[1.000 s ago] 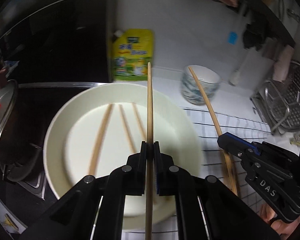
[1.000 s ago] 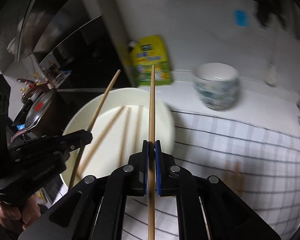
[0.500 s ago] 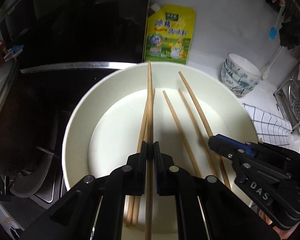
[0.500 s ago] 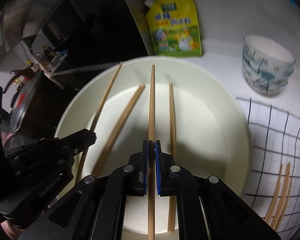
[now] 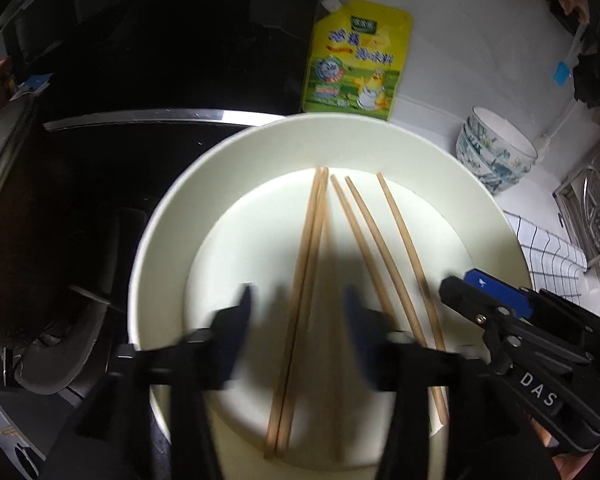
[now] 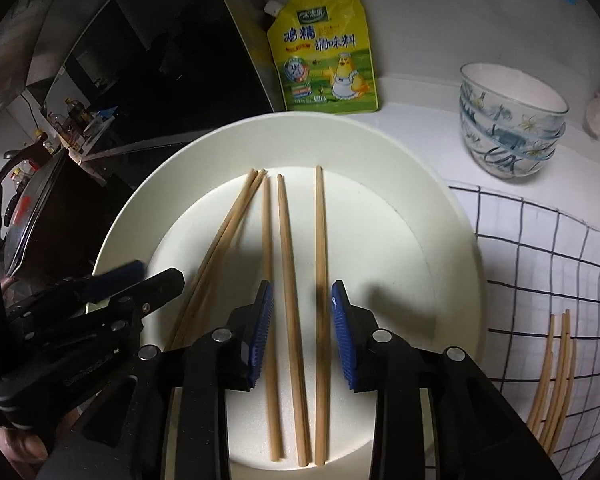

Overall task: Organize utensils
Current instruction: 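Open both tools to drop the chopsticks into the basin, then move both open tools back over the chopstick bundle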

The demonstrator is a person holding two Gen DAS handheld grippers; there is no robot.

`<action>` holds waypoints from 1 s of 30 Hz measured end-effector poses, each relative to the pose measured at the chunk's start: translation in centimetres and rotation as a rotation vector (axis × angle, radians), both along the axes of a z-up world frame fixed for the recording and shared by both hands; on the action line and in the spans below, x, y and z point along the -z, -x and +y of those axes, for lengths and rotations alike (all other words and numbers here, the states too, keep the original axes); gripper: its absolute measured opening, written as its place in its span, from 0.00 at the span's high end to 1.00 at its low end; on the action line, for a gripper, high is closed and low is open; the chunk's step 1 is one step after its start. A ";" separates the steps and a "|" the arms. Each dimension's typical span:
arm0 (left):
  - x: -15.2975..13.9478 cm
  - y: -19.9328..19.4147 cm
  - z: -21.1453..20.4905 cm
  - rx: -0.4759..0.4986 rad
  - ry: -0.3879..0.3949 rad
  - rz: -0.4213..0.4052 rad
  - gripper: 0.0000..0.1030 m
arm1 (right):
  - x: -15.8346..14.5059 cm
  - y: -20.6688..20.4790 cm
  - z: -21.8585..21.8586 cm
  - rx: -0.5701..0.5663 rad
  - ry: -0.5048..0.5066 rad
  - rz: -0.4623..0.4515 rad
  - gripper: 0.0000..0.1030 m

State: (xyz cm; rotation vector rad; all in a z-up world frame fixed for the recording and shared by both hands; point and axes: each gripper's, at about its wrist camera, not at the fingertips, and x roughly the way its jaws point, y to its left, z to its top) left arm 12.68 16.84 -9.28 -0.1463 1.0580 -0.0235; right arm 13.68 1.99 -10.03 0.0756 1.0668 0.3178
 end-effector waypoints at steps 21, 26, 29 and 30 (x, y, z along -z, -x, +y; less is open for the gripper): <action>-4.1 4.0 -0.7 -0.005 -0.002 -0.070 0.39 | -4.3 5.2 -1.7 0.009 -0.006 -0.071 0.66; -5.0 5.1 -1.6 -0.003 0.001 -0.083 0.35 | -5.4 6.7 -2.7 0.006 -0.007 -0.091 0.61; -5.5 5.7 -2.3 -0.003 0.005 -0.093 0.32 | -5.9 7.5 -3.4 0.004 -0.002 -0.107 0.55; -5.7 6.0 -2.6 0.002 0.008 -0.098 0.32 | -6.1 7.7 -3.6 0.004 0.001 -0.111 0.55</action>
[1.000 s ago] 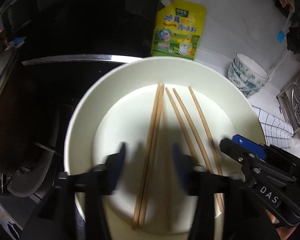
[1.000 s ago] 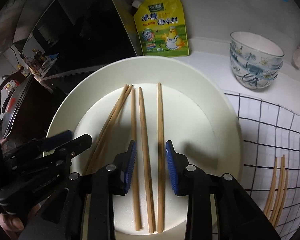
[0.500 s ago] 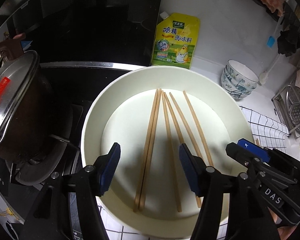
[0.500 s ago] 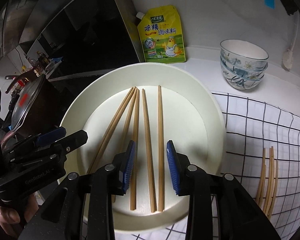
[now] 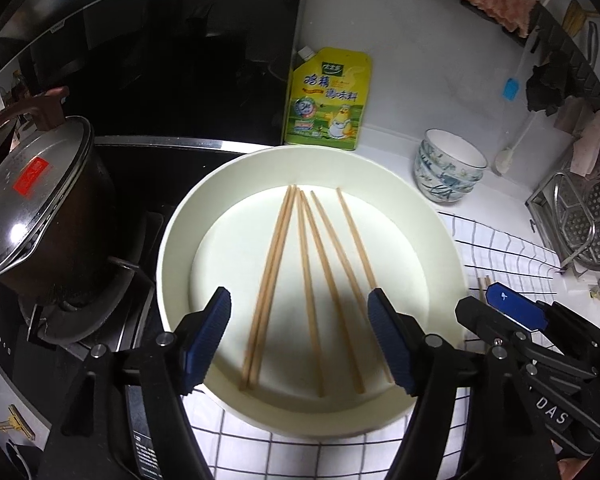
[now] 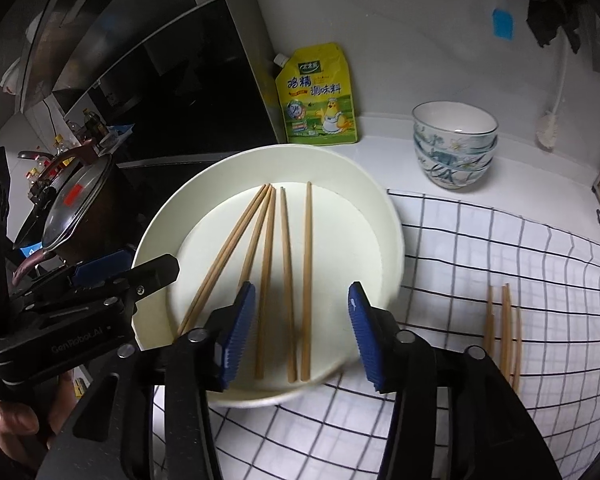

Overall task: Organize utensils
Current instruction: 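Move both open tools back over the chopstick bundle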

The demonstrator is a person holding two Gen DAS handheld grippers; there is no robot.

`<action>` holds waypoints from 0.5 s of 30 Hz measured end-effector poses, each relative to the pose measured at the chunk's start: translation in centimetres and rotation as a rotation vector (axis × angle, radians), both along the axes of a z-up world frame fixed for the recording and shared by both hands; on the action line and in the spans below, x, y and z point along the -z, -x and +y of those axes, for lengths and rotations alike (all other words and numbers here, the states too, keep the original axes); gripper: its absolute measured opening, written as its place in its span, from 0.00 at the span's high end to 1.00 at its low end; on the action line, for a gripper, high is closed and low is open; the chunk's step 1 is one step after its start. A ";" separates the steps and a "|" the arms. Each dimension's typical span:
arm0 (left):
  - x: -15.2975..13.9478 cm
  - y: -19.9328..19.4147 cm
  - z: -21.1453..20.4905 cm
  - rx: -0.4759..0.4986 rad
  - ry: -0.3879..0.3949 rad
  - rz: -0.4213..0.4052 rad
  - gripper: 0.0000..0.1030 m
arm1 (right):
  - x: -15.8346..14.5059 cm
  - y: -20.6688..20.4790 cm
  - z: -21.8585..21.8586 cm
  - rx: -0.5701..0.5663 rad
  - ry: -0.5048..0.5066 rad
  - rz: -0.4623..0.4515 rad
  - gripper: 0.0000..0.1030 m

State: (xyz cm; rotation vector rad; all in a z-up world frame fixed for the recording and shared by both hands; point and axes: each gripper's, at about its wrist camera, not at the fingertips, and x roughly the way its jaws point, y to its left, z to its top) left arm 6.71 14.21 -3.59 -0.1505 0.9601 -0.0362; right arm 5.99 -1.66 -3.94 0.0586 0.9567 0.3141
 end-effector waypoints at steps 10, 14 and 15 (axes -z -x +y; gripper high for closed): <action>-0.8 1.7 -3.3 0.012 0.000 -0.009 0.20 | -0.7 2.1 -4.3 0.025 0.000 -0.002 0.41; -0.8 2.1 -5.2 0.027 0.002 -0.004 0.15 | -0.4 3.1 -7.0 0.053 0.004 0.005 0.40; -0.7 2.2 -5.6 0.032 0.005 -0.002 0.14 | -0.3 3.4 -7.8 0.062 0.009 0.007 0.40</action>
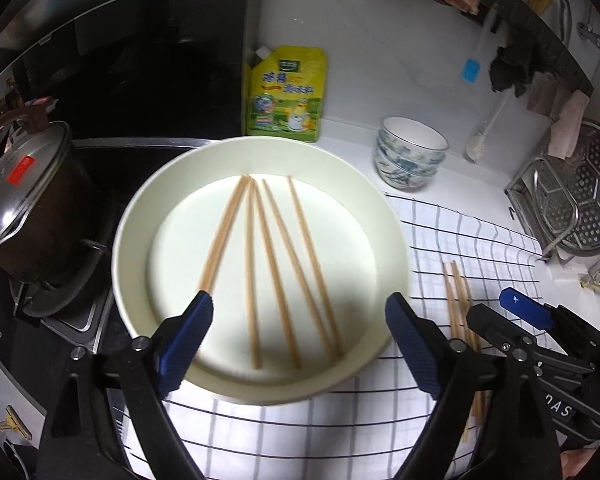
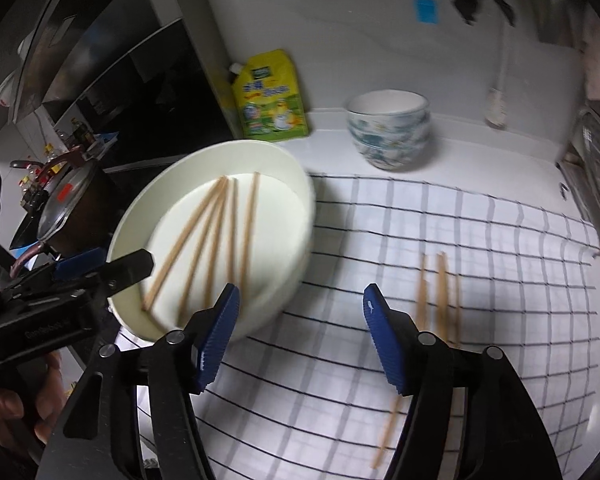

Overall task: Organize utensils
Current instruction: 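Move both open tools back over the chopstick bundle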

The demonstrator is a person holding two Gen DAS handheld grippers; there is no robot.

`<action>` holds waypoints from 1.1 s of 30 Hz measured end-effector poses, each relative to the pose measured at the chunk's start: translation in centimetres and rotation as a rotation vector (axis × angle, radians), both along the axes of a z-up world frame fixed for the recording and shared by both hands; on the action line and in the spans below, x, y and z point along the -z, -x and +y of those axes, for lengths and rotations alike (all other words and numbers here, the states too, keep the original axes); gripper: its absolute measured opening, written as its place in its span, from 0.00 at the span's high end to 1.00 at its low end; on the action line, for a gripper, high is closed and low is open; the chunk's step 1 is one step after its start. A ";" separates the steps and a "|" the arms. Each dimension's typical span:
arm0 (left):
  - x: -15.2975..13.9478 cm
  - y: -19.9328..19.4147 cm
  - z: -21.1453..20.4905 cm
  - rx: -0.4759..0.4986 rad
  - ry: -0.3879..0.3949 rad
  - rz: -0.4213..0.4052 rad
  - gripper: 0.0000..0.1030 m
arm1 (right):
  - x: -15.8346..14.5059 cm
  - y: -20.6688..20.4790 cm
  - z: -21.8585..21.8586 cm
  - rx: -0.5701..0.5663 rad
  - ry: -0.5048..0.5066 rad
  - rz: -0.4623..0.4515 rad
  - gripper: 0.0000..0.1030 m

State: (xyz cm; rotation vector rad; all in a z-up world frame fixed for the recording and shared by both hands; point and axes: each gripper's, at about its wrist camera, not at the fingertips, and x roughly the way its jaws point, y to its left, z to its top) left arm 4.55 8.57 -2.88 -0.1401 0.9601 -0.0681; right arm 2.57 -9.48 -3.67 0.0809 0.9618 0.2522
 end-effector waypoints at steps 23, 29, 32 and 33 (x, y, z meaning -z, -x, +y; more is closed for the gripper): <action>4.9 1.4 -13.3 0.173 0.006 0.101 0.11 | 7.3 3.6 -14.3 0.181 0.067 0.167 0.37; 7.5 1.8 -15.0 0.190 -0.022 0.146 0.11 | 9.8 3.7 -14.5 0.157 0.084 0.202 0.37; 8.5 2.0 -15.4 0.186 -0.041 0.160 0.11 | 10.6 3.7 -14.3 0.139 0.086 0.210 0.37; 8.8 2.1 -15.5 0.185 -0.052 0.160 0.11 | 10.8 3.6 -14.2 0.135 0.090 0.210 0.37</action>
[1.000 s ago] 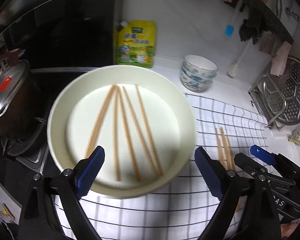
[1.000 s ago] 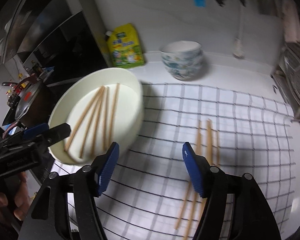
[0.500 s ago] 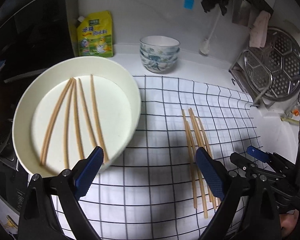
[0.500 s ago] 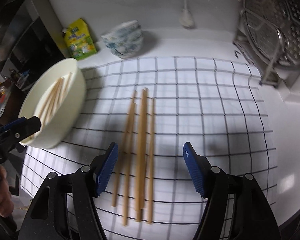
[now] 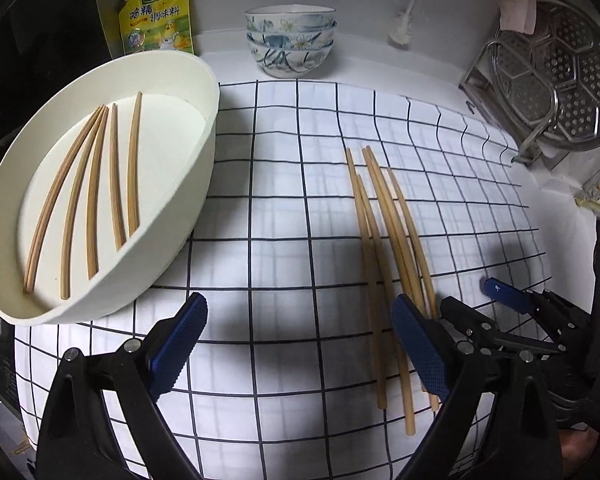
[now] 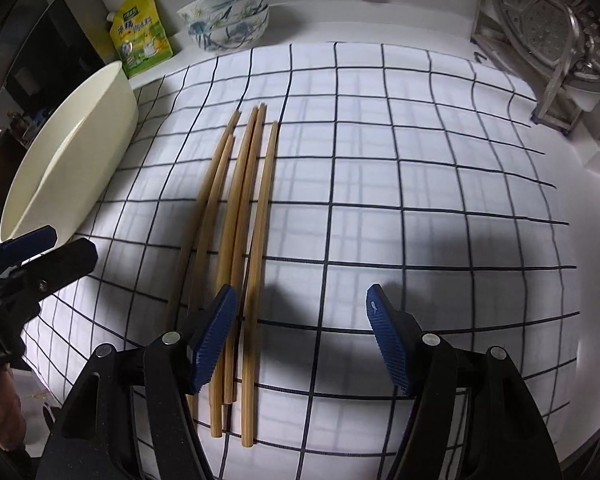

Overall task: Organize utensils
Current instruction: 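Move both open tools back over the chopstick bundle, then lower both open tools onto the chopstick bundle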

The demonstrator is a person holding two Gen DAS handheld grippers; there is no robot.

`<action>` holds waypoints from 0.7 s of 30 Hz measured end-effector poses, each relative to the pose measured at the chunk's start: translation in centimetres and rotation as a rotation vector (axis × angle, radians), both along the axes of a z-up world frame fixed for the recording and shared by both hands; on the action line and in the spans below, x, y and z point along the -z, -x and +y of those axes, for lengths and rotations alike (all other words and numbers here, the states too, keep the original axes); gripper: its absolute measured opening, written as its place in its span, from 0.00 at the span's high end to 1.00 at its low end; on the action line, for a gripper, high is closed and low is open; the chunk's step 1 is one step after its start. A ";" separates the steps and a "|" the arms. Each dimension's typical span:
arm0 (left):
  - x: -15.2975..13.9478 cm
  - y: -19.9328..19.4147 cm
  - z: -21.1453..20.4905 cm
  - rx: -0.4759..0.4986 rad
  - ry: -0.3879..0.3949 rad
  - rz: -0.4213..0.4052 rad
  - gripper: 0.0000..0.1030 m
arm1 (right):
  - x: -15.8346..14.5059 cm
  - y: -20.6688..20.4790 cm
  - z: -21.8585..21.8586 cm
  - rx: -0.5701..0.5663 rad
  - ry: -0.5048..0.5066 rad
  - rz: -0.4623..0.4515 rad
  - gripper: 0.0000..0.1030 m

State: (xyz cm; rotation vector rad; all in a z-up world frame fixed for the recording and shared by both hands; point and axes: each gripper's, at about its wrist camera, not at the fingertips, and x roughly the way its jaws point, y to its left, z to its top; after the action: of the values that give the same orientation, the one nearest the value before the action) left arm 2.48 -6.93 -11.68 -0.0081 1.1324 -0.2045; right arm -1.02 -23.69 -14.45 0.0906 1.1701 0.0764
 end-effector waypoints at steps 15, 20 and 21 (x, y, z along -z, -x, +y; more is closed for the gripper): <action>2.3 -0.4 -1.5 -0.006 -0.033 0.021 0.11 | 1.1 -0.5 -0.4 -0.038 0.094 -0.036 0.37; 3.1 -0.5 -2.2 -0.004 -0.044 0.010 0.11 | 1.1 -0.5 -2.4 -0.002 0.105 -0.039 0.37; 3.3 -0.5 -2.3 -0.004 -0.046 0.009 0.11 | 1.1 -0.5 -2.7 0.002 0.103 -0.039 0.37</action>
State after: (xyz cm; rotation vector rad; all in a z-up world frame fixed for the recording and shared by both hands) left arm 2.98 -9.25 -14.93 0.0293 1.1459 -0.1753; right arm -0.50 -26.38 -15.58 -0.0009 1.1334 0.0164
